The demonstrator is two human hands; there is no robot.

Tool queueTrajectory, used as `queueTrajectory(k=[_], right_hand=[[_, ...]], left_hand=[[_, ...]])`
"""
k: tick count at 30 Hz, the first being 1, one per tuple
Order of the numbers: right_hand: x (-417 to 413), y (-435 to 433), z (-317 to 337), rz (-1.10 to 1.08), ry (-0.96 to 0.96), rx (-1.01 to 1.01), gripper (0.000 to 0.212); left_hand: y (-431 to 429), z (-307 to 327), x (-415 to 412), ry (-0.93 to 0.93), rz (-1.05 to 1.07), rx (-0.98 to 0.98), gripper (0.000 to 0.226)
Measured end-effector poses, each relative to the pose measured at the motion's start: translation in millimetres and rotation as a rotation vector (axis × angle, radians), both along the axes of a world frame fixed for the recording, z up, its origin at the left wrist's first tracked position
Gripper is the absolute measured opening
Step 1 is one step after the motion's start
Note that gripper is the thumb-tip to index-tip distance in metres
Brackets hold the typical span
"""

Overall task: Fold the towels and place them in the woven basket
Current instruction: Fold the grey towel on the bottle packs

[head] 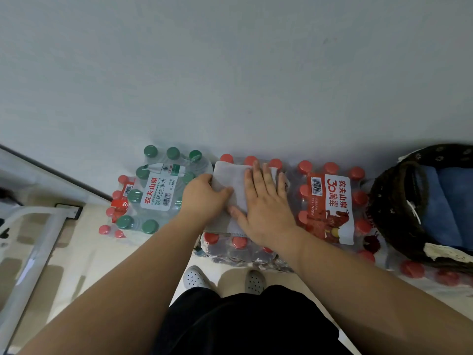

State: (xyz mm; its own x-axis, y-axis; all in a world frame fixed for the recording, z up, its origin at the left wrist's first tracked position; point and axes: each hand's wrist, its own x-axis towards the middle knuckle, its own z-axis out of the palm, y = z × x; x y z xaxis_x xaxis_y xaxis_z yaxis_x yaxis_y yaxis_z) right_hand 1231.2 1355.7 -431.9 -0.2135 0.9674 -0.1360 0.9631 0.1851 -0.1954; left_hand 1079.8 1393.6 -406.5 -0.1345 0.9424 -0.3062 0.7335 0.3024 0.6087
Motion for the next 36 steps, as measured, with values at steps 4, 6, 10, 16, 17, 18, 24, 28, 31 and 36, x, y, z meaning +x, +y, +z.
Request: queueTrajectory(k=[4, 6, 10, 16, 17, 18, 24, 28, 31, 36], right_hand=[[2, -8, 2, 0.012, -0.025, 0.002, 0.092], [2, -14, 2, 0.015, -0.032, 0.0, 0.087], [-1, -10, 0, 0.01, 0.005, -0.034, 0.081], [6, -19, 3, 0.083, 0.051, -0.06, 0.077], [7, -22, 2, 0.086, 0.062, -0.063, 0.077], [8, -24, 1, 0.081, 0.078, -0.067, 0.078], [17, -12, 4, 0.029, 0.459, -0.142, 0.092], [35, -8, 9, -0.14, 0.903, -0.396, 0.09], [43, -4, 15, -0.238, 1.004, -0.475, 0.077], [47, -2, 28, -0.172, 0.803, -0.387, 0.077]], left_hand=[[5, 4, -4, -0.037, 0.013, 0.003, 0.028], [5, 5, -9, -0.042, 0.014, 0.029, 0.03], [2, 8, -8, -0.023, 0.007, 0.11, 0.019], [8, 21, -12, 0.088, -0.026, 0.22, 0.007], [7, 26, -10, 0.091, -0.036, 0.226, 0.01], [6, 30, -7, 0.086, -0.055, 0.239, 0.014], [-8, 43, 25, 0.005, -0.259, 0.298, 0.027], [-11, 33, 33, 0.097, -0.369, 0.361, 0.006], [-10, 21, 38, 0.283, -0.444, 0.418, 0.03], [-11, 6, 48, 0.403, -0.646, 0.345, 0.056]])
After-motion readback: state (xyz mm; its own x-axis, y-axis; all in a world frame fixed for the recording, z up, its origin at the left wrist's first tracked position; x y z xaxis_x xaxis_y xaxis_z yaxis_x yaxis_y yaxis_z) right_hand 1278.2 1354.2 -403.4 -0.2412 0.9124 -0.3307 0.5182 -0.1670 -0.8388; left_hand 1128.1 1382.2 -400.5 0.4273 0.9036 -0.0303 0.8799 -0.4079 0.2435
